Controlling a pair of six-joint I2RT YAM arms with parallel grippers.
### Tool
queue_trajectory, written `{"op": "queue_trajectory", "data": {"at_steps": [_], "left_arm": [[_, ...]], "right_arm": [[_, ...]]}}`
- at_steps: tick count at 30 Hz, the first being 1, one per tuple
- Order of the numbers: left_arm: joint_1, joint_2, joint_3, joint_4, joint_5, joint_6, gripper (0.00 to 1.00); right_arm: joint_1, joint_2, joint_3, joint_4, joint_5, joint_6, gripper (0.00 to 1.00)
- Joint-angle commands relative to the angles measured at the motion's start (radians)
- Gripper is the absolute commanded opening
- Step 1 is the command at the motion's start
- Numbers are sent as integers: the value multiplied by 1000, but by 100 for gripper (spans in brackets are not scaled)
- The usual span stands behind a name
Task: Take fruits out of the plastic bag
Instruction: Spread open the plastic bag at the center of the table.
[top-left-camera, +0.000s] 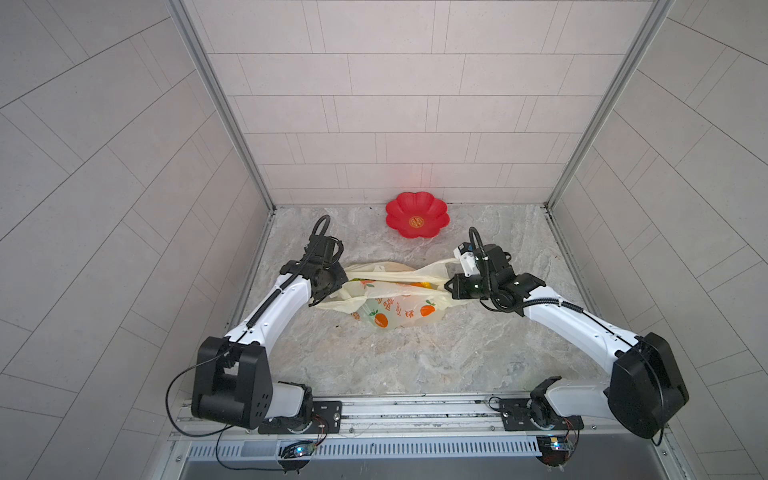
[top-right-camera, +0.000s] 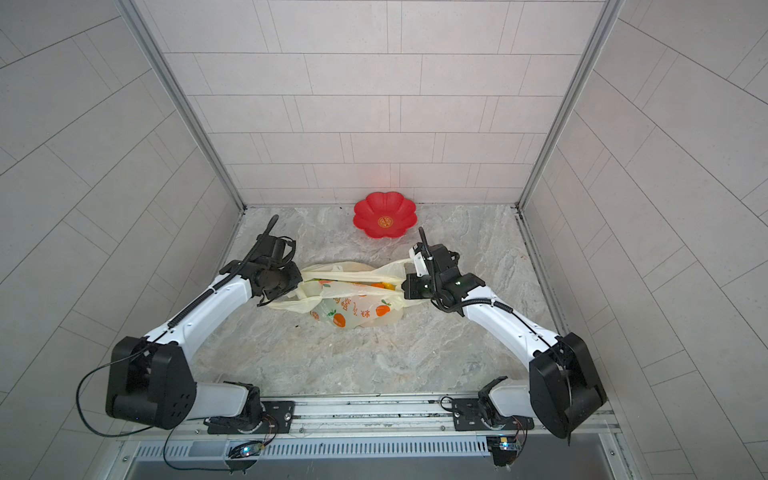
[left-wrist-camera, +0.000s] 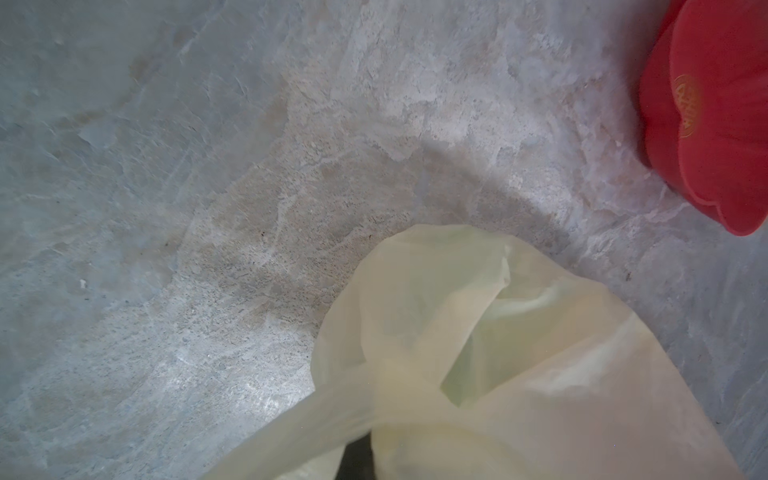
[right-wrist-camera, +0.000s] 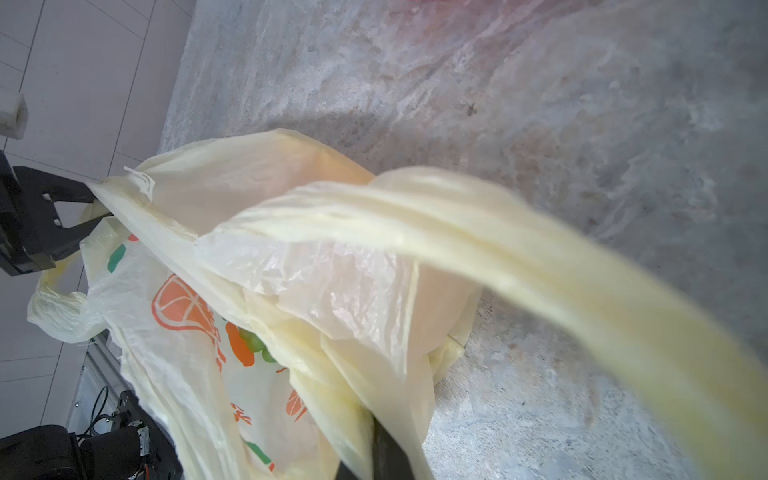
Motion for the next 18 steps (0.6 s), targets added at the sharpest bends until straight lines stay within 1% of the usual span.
{"op": "queue_trajectory", "data": {"at_steps": [1,2,4,6,7,8,10,13,16,18], "left_arm": [[13,11,-16,15,12,-12,2],[-2,21,4,16,26,9,4],[-60,42,67,-27,2,46,8],[-125,53,123,-73,-37,67,22],[-153,53,138,-92,-57,69,30],[-173,48,149,-108,-75,69,40],[-198,21,153,-143,-116,57,55],[-217,-47,131,-188,-164,34,71],[-242,-111,98,-211,-180,13,80],[-267,-126,90,-229,-174,3,83]], "right_arm": [[-37,2,-34,51,-22,41,0],[-36,2,-28,44,-22,34,0],[-12,-5,-3,18,-13,14,0],[20,-18,29,-8,9,-5,0],[34,-31,41,-13,24,-9,0],[39,-44,43,-13,33,-7,0],[43,-68,42,-11,62,-6,0],[52,-88,42,-23,117,-14,0],[75,-90,35,-25,150,-27,0],[99,-90,34,-30,180,-42,0]]}}
